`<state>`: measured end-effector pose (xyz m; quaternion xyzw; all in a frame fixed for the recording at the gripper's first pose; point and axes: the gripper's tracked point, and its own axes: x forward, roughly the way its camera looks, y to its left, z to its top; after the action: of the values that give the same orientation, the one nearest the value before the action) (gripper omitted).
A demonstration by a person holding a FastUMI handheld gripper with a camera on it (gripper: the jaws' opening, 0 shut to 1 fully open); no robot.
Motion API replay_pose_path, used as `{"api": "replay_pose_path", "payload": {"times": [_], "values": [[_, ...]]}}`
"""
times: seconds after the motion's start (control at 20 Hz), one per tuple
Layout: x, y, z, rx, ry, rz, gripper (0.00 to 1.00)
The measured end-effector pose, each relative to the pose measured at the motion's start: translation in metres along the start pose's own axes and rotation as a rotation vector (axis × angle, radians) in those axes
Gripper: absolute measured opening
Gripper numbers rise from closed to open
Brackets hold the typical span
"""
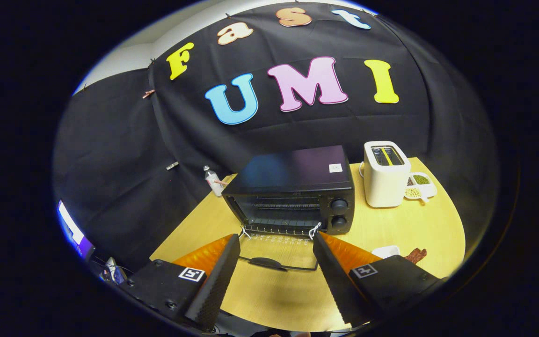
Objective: Open the toaster oven, put the food inside, and close the toaster oven door.
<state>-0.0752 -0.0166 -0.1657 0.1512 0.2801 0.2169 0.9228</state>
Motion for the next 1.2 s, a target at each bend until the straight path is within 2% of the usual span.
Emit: {"api": "replay_pose_path", "payload": {"times": [0.15,0.45,0.65,0.95,1.05,1.2], "values": [[-0.020,-0.050,0.021,0.033,0.001,0.002,0.97],[-0.034,-0.174,0.018,0.048,0.086,-0.132,0.97],[-0.026,-0.234,-0.016,0.100,0.200,-0.175,0.97],[-0.004,-0.280,-0.088,0.294,0.369,-0.156,0.96],[0.002,-0.282,-0.103,0.360,0.405,-0.140,0.90],[0.013,-0.279,-0.119,0.458,0.434,-0.121,0.73]]}}
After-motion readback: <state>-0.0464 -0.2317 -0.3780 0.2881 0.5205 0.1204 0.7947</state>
